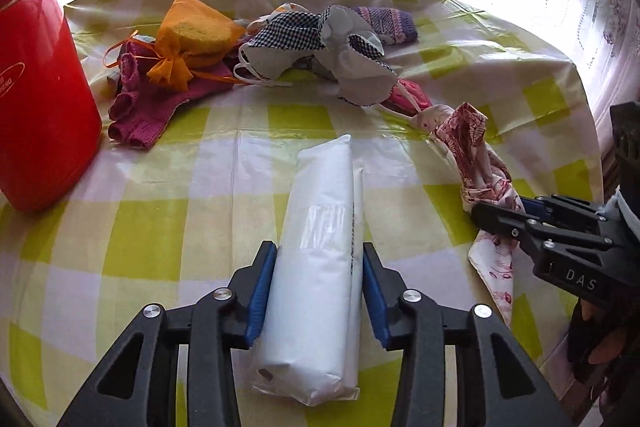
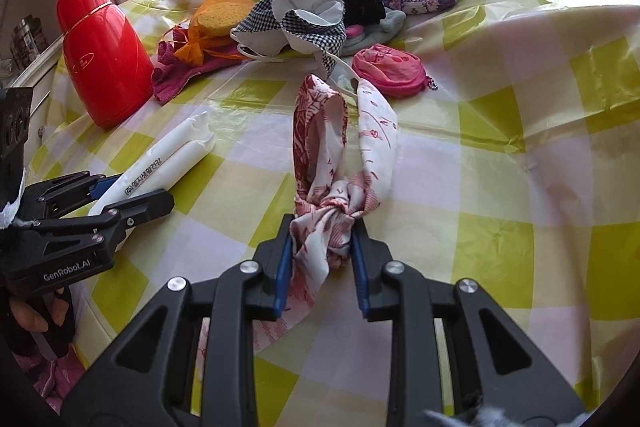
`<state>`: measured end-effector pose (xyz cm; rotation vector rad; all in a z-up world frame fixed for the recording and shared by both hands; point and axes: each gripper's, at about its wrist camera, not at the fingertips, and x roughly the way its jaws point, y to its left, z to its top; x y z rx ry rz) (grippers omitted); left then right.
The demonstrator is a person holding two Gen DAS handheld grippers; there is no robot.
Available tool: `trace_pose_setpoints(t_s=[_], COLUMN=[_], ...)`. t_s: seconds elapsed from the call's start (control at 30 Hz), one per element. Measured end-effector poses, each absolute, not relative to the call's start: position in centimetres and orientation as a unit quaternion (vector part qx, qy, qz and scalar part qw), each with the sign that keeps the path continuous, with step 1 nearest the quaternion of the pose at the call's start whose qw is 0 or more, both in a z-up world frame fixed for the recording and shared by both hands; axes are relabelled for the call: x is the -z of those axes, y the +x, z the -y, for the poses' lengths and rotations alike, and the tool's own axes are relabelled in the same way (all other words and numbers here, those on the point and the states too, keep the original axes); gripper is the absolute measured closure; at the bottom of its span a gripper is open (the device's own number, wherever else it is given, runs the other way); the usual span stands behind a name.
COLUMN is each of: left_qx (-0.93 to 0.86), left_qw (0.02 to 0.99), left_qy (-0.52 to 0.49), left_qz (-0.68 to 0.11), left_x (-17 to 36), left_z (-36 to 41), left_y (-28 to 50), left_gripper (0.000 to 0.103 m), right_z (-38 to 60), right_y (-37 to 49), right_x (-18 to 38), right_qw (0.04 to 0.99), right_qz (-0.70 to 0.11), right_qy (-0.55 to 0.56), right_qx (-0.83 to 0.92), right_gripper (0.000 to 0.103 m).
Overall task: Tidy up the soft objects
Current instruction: 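Lift the white pad pack and floral cloth and carry them toward the box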
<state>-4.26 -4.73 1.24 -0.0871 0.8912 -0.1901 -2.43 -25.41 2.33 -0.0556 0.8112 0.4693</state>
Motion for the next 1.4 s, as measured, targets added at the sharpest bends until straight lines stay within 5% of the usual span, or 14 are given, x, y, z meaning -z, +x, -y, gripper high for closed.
trace_pose_setpoints(t_s=[0.2, 0.53, 0.93, 1.4], left_qx=[0.068, 0.029, 0.009, 0.013], left_qw=[0.901, 0.907, 0.980, 0.979], left_qy=[-0.058, -0.101, -0.020, 0.008], left_qz=[-0.424, -0.407, -0.197, -0.205], left_x=[-1.1, -2.8, -15.5, -16.6], left_z=[3.9, 2.3, 4.6, 3.8], left_y=[-4.7, -7.7, -15.0, -18.8], left_gripper=[0.060, 0.060, 0.060, 0.060], right_z=[26.1, 26.2, 26.0, 22.9], right_y=[-7.1, -9.4, -15.3, -18.9], right_x=[-5.4, -7.4, -17.0, -20.4], right_qw=[0.948, 0.948, 0.976, 0.967], right_qz=[-0.256, -0.268, -0.137, -0.103], right_qy=[-0.041, -0.021, -0.018, -0.037], right_qx=[-0.186, -0.169, -0.171, -0.229], right_gripper=[0.073, 0.073, 0.073, 0.073])
